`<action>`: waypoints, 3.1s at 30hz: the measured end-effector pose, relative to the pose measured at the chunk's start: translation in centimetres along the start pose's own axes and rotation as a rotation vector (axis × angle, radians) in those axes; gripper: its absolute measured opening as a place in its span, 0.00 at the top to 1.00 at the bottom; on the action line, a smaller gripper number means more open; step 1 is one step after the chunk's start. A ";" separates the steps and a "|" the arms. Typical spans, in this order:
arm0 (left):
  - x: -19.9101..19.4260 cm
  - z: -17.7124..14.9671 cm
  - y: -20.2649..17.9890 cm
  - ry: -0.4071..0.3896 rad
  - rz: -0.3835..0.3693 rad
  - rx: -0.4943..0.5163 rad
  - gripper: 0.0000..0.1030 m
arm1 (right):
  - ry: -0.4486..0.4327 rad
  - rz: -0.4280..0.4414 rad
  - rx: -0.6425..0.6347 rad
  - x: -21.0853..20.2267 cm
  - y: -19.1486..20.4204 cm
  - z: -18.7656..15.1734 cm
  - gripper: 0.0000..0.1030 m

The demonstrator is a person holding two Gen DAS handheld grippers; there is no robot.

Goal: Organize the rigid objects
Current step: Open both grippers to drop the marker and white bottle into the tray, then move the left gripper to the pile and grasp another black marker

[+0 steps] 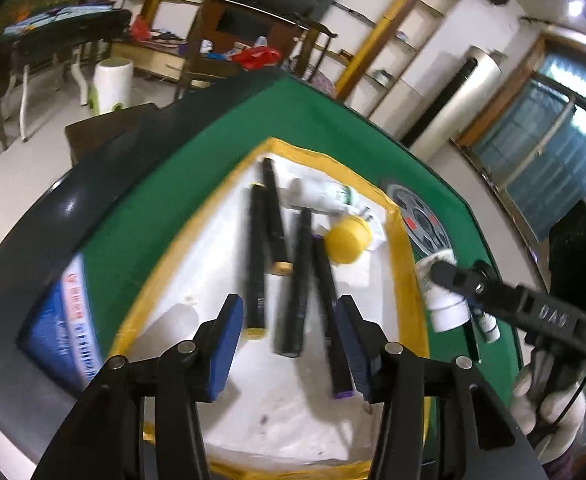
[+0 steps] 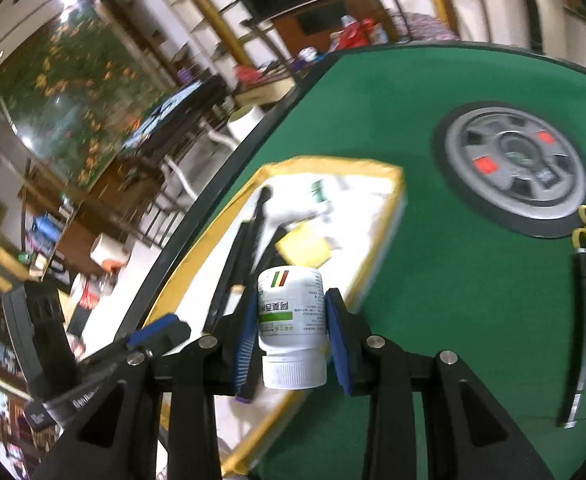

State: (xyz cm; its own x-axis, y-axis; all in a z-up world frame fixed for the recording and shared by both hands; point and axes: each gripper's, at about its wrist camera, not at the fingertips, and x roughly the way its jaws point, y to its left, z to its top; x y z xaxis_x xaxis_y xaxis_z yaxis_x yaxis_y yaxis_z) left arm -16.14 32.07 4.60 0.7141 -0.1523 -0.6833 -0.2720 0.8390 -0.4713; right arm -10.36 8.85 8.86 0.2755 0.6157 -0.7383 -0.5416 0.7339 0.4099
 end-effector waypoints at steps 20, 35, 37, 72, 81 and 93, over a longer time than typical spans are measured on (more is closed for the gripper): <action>-1.4 0.3 2.1 -0.015 -0.092 -0.044 0.50 | 0.040 -0.248 -0.123 6.4 3.4 -0.4 0.67; -1.5 -0.4 -0.2 0.005 -0.077 -0.040 0.44 | -0.113 -0.239 -0.132 1.0 1.8 -1.9 0.54; -1.6 -0.6 -0.8 0.006 -0.072 -0.035 0.44 | -0.111 -0.238 -0.125 0.6 1.2 -2.2 0.54; -6.6 0.1 -4.5 -0.161 0.070 -0.076 0.44 | -0.374 -0.315 0.176 -13.5 -17.0 -7.8 0.52; -6.0 0.5 -6.2 -0.158 0.116 -0.066 0.44 | -0.447 -0.365 0.240 -16.1 -21.8 -7.0 0.52; -2.6 1.6 -10.1 -0.130 0.149 -0.010 0.44 | -0.512 -0.376 0.336 -17.5 -27.0 -6.8 0.51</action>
State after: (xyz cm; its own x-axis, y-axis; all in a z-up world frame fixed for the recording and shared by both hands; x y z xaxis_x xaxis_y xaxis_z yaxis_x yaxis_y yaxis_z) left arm -14.25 24.82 12.02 0.7426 0.0423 -0.6684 -0.3865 0.8421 -0.3761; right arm -5.96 -23.71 7.03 0.7777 0.3007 -0.5520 -0.0860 0.9208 0.3804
